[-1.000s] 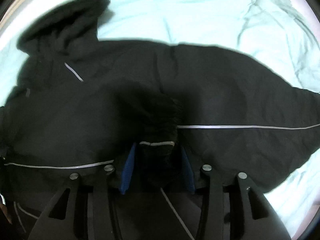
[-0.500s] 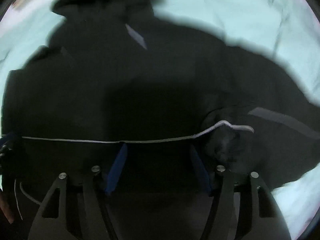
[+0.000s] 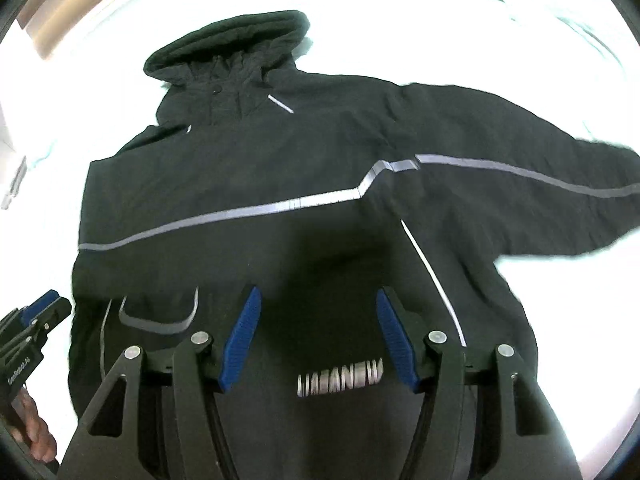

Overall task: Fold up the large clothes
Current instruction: 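Move the open right tool to the cuff of the other sleeve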

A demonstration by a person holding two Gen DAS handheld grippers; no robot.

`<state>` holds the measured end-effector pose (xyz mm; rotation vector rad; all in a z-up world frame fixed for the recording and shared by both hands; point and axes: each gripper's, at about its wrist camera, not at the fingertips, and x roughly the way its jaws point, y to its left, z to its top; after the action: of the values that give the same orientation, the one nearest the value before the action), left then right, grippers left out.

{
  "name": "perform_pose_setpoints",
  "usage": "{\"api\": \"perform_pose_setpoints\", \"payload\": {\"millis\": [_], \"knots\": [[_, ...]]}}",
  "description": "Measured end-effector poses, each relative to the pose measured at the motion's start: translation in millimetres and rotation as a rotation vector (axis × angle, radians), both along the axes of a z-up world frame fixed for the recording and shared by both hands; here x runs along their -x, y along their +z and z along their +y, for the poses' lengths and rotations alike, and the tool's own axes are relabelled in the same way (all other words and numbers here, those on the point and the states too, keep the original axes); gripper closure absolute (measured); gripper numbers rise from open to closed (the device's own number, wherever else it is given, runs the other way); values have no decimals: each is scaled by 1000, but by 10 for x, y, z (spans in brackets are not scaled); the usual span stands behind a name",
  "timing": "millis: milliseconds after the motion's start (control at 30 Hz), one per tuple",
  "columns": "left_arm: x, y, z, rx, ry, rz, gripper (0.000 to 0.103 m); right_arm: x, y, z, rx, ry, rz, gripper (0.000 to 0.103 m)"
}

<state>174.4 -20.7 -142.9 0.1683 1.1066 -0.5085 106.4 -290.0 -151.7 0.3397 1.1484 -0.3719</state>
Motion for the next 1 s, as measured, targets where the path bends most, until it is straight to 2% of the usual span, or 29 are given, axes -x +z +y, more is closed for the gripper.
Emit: {"api": "perform_pose_setpoints", "payload": {"millis": [233,367,500,600,767,1000], "knots": [[672,148,39,33,-37,15,69,835,195,131,32,-62,-10,39],[959,233,-41,35,-53,5,69,1334,376,3,18,-105,-39,39],[1181,353,-165,56,-37,2,69,1629,475,-314,1,-163,-63,39],[1290,423,-328,54,-16,-7,69,1816,539,-667,-21,-195,-86,39],[1438,575,-757,78,62,-20,69,2068,692,-1420,-1,-215,-83,39],[1618,631,-1524,96,130,-12,69,2431,851,-2844,47,-307,-89,39]]}}
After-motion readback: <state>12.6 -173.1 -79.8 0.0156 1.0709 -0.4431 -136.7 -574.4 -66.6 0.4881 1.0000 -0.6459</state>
